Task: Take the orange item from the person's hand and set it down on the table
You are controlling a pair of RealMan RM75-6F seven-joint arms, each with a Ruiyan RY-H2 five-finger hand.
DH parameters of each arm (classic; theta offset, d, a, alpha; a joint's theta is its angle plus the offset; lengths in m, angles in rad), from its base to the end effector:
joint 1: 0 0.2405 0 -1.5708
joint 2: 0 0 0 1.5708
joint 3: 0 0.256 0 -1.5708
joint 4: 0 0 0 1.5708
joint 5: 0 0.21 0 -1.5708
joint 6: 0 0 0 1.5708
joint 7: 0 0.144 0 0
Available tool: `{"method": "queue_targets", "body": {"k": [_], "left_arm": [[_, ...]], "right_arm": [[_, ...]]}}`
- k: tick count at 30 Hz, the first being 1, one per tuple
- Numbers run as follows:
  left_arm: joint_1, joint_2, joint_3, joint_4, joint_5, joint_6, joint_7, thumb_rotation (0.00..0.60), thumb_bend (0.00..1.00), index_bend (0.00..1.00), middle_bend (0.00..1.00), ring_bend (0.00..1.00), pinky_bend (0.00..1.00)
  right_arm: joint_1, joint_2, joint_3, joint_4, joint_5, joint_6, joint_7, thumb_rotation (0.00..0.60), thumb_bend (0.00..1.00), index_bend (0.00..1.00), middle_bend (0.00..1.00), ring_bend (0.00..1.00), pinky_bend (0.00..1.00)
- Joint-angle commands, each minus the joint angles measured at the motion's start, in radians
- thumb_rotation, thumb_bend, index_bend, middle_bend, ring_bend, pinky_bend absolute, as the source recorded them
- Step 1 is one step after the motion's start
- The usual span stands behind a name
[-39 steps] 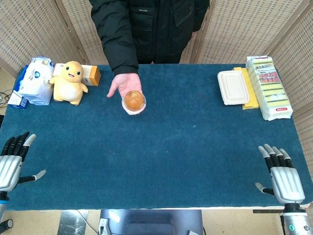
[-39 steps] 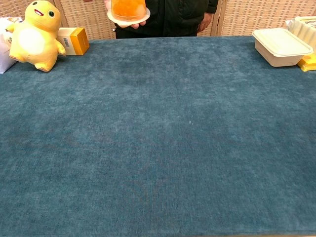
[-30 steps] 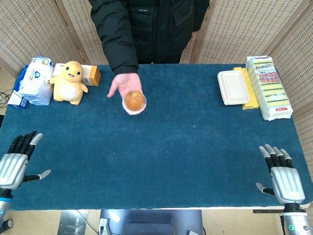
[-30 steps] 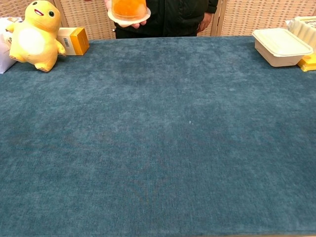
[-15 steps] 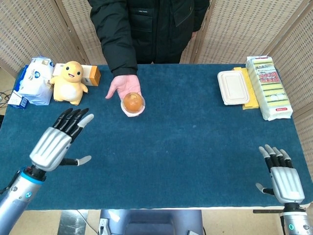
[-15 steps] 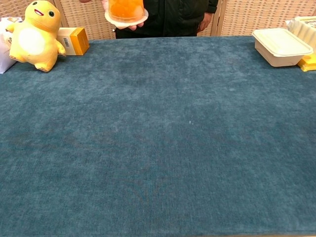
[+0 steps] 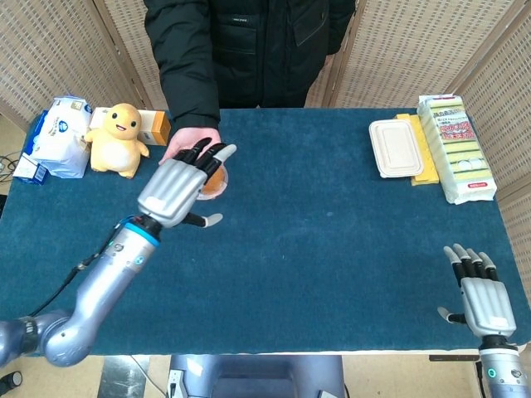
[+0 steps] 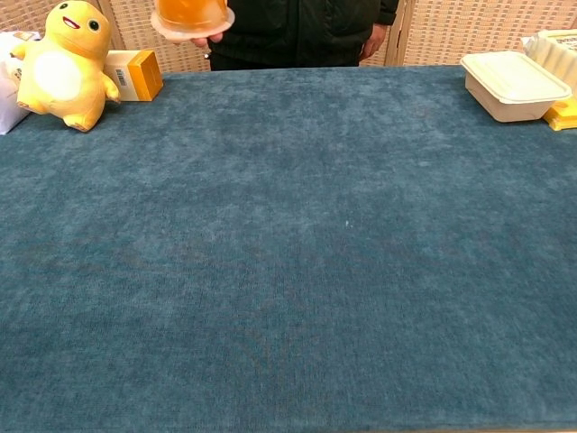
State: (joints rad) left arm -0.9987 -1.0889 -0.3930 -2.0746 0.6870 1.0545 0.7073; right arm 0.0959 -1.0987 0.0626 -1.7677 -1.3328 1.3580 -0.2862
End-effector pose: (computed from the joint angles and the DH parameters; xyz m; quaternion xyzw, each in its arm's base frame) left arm -0.0027 0.3468 0.1227 -0.7451 -0.2825 -0.4205 0.4338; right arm -0.3052 -0.1817 0.1426 0.6107 -0.4131 0.2846 0.6127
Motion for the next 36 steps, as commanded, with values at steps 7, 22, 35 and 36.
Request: {"method": "queue_targets", "body": {"k": [7,22,35,36], "left_arm": [[-0.134,-0.089,0.028,0.096,-0.197,0.068,0.122,0.600,0.14,0.00,0.10,0.03,0.19],[-0.157,-0.058,0.079,0.117,-0.244,0.080,0.126,0.600,0.15,0.00,0.11,0.05,0.13],[-0.132,-0.052,0.070,0.116,-0.173,0.118,0.039,0.600,0.27,0.09,0.27,0.20,0.32],[-0.129,-0.050,0.067,0.113,-0.167,0.117,0.029,0.600,0.27,0.11,0.27,0.21,0.33]], "right_arm": [[0.010,-0.002,0.011,0.018,0.045,-0.020,0.008,0.600,0.06,0.04,0.06,0.07,0.04],[0.023,-0.007,0.010,0.025,0.067,-0.038,0.005,0.600,0.07,0.04,0.06,0.07,0.04],[0.032,-0.002,0.000,0.018,0.087,-0.059,-0.014,0.600,0.07,0.04,0.07,0.08,0.04],[0.033,-0.002,0.000,0.018,0.090,-0.060,-0.015,0.600,0.07,0.04,0.07,0.08,0.04]]}}
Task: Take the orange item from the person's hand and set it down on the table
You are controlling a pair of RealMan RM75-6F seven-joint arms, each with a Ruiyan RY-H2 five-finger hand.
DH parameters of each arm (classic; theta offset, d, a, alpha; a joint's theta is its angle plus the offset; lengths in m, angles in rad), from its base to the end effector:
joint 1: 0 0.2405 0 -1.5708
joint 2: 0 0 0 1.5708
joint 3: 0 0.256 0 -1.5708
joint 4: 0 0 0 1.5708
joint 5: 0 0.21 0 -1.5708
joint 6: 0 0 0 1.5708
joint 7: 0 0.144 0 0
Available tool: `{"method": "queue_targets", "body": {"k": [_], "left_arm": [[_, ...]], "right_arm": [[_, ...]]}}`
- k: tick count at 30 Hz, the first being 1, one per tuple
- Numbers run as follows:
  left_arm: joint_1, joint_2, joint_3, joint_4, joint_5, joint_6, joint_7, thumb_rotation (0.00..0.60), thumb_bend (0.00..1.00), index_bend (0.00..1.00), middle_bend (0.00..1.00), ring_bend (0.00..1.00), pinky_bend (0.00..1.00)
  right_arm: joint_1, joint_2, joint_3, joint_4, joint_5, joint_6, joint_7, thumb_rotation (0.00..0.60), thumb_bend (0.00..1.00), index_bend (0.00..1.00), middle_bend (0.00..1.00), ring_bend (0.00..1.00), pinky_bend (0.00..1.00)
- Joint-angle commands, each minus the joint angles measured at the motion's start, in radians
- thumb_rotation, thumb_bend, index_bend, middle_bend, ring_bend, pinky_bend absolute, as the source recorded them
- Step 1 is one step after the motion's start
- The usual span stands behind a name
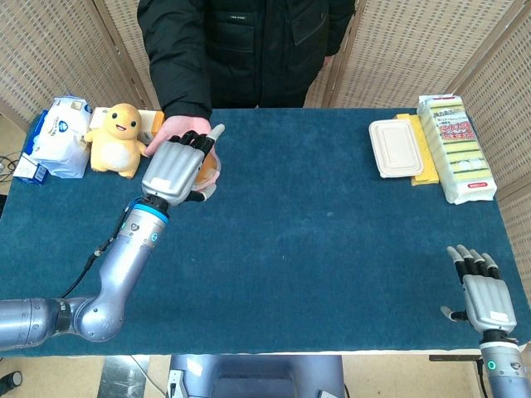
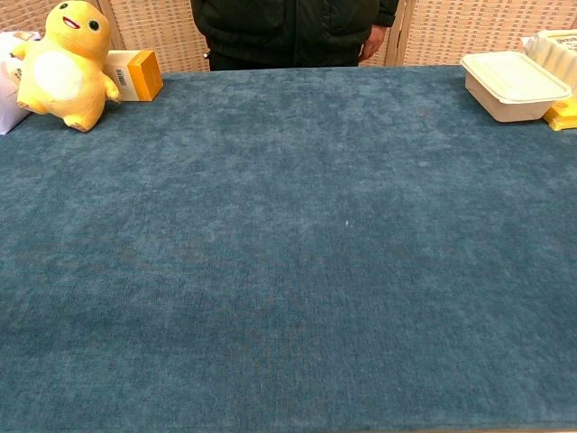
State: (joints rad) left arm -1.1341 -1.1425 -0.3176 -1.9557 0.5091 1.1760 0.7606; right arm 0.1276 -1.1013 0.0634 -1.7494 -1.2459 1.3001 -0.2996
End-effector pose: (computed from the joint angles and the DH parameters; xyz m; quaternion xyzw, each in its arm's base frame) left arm -0.0086 0.3777 0.1183 -0.7153 -0.2900 -0.3846 0.5063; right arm -0.3165 -0.1890 0.1388 0.6080 -0.4338 0.2545 0.6143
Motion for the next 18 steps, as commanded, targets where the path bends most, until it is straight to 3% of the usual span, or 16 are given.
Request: {"method": "queue_targets", "body": {"k": [1,18], "left_arm": [[0.008,0.005,-0.009,-0.008,0.017,-0.004,-0.031,0.600,0.27,0.12,0.28,0.22,0.33],[0.008,0.000,-0.005,-0.015,0.049,0.061,-0.011,0.600,0.33,0.30,0.43,0.34,0.43]], "right_arm": [[0.002,0.001,-0.001,0.000,0.005,-0.004,-0.002,0.600,0.07,0.04,0.07,0.08,0.04],[0.003,-0.003,-0.007,0.001,0.014,-0.001,-0.003,0.600,0.07,0.04,0.07,0.08,0.04]]}}
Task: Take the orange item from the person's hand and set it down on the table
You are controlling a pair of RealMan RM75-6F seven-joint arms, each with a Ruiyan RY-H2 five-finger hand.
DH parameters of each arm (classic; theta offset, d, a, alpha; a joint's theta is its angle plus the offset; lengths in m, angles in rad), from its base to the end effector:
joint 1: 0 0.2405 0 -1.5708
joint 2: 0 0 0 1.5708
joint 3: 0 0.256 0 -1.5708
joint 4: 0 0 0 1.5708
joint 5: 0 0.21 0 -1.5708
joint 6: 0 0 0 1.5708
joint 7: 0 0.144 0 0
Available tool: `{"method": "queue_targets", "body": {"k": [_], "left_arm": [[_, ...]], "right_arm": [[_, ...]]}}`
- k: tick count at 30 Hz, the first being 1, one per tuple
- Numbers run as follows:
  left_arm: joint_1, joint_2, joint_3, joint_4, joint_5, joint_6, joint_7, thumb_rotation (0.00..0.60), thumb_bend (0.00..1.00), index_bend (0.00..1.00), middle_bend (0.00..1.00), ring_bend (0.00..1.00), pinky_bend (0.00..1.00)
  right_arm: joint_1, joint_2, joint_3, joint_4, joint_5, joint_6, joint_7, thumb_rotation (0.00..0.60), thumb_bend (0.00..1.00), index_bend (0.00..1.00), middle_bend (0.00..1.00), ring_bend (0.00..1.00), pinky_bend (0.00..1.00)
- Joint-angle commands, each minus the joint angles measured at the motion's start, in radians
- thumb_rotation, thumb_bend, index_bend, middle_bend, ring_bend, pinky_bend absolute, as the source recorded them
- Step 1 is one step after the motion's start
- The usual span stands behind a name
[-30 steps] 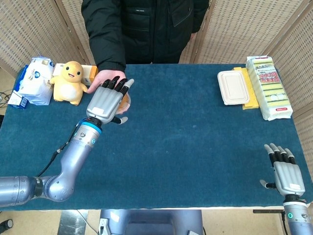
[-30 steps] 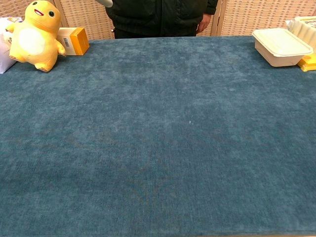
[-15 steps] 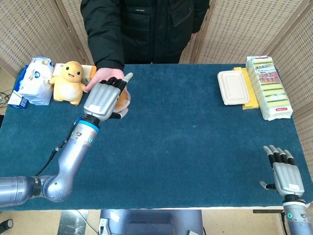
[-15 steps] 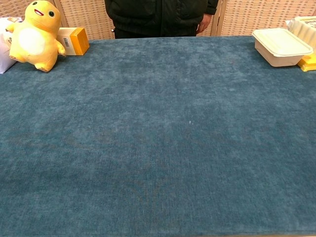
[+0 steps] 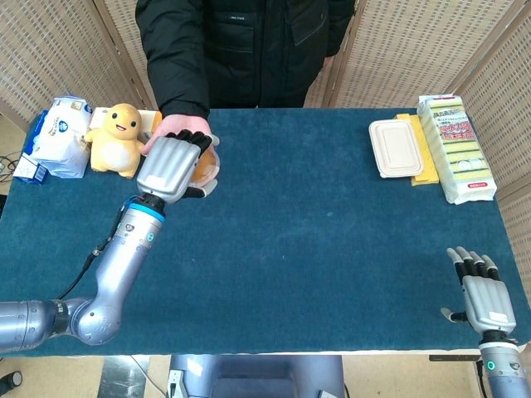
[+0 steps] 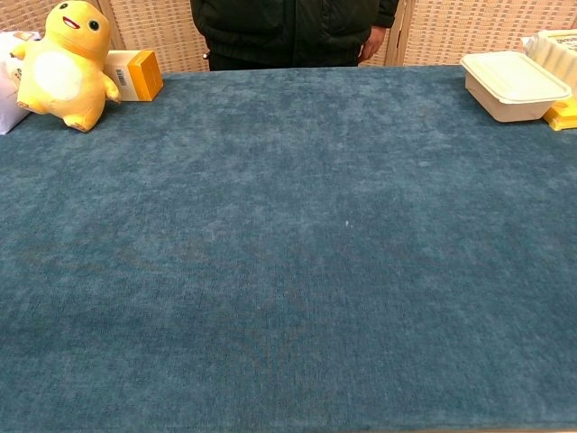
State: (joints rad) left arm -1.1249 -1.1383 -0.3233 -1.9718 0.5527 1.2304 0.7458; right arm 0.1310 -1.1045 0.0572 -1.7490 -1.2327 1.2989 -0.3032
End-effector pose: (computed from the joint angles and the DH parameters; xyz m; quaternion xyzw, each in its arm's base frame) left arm -0.0048 0.3750 0.1273 -0.7006 -0.2783 -0.4081 0.5150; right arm -0.3180 -0.1883 0.1373 0.6067 -0.4380 0.2499 0.6145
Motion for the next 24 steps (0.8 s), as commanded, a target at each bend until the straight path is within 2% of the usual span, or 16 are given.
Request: {"method": "queue_targets", "body": {"k": [1,12,24], "left_arm": [[-0.001,-0.007,0.000,0.002,0.008,0.013,0.006,0.600,0.33,0.31,0.43,0.35,0.43],[0.009,-0.019,-0.004,0.000,0.057,0.051,0.008,0.600,0.37,0.40,0.51,0.44,0.51],[0.039,0.019,-0.013,-0.058,0.114,0.074,-0.006,0.600,0.37,0.41,0.51,0.44,0.52]], "right_arm": [[0.000,0.001,-0.001,0.001,0.001,0.000,0.002,0.600,0.07,0.04,0.07,0.08,0.04],[0.006,0.008,0.002,-0.005,0.007,-0.005,0.005,0.600,0.07,0.04,0.07,0.08,0.04],[0.009,0.010,0.000,-0.012,0.019,-0.009,-0.003,0.600,0.07,0.04,0.07,0.09,0.04]]}}
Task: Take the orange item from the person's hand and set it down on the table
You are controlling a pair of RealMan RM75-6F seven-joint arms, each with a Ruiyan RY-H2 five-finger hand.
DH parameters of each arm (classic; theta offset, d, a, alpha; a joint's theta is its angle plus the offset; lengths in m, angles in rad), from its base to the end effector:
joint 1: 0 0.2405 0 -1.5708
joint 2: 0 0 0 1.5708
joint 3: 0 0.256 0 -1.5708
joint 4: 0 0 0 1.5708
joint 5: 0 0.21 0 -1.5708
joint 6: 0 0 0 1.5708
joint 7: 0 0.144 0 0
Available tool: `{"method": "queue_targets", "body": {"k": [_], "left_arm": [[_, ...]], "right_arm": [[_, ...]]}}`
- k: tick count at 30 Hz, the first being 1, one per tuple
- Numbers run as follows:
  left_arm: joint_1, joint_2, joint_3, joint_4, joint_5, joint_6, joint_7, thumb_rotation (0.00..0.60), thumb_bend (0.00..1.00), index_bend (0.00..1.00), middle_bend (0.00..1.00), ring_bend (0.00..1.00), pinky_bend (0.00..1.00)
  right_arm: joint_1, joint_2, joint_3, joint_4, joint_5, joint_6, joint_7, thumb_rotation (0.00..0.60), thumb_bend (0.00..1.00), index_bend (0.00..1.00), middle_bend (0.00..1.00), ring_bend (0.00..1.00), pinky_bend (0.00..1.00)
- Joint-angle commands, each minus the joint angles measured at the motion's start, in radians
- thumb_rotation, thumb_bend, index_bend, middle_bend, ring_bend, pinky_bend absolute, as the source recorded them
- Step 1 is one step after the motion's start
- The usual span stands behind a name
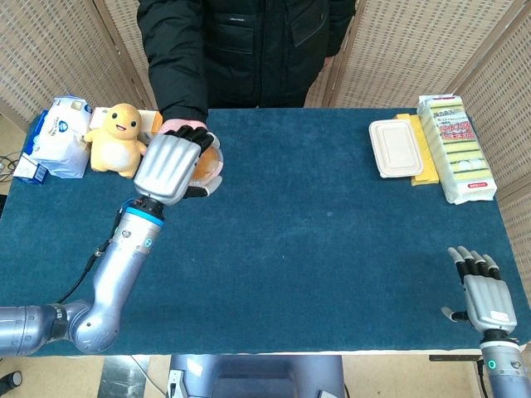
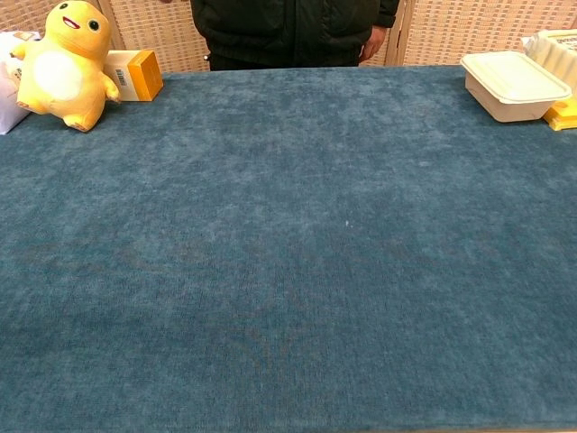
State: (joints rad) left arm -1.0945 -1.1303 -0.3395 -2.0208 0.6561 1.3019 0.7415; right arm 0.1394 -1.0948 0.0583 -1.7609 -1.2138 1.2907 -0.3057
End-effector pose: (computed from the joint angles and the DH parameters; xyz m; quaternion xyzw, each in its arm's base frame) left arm 0.0043 0.3629 0.1399 -0.6864 -0.2491 -0.4478 0.5161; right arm -0.3174 -0.1902 0.1389 0.6049 -0.4425 0.2471 0.6142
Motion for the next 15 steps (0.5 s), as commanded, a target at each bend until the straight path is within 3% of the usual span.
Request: {"method": "queue_targets", "body": {"k": [1,4,8,12,15], "left_arm": [[0.015,0.017,0.007,-0.013,0.019,0.003,-0.004,0.600,0.37,0.41,0.51,0.44,0.52],[0.052,0.037,0.036,-0.026,0.064,0.005,-0.027,0.600,0.37,0.41,0.51,0.44,0.52],[0.132,0.041,0.118,-0.003,0.161,-0.009,-0.097,0.600,0.37,0.41,0.52,0.45,0.52],[0.197,0.004,0.189,0.086,0.248,-0.042,-0.177,0.600,0.37,0.41,0.52,0.45,0.52],[0.212,-0.051,0.212,0.184,0.260,-0.098,-0.231,0.600,0.37,0.41,0.52,0.45,0.52]], "right_arm": [[0.001,0.000,-0.002,-0.001,0.001,-0.002,-0.001,0.600,0.07,0.04,0.07,0.08,0.04],[0.002,0.002,-0.004,-0.003,0.002,-0.007,-0.001,0.600,0.07,0.04,0.07,0.08,0.04],[0.004,0.002,-0.007,-0.008,0.006,-0.010,-0.010,0.600,0.07,0.04,0.07,0.08,0.04],[0.007,0.000,-0.014,-0.015,0.010,-0.018,-0.025,0.600,0.07,0.04,0.07,0.08,0.04],[0.010,-0.003,-0.019,-0.018,0.012,-0.024,-0.036,0.600,0.07,0.04,0.07,0.08,0.04]]}}
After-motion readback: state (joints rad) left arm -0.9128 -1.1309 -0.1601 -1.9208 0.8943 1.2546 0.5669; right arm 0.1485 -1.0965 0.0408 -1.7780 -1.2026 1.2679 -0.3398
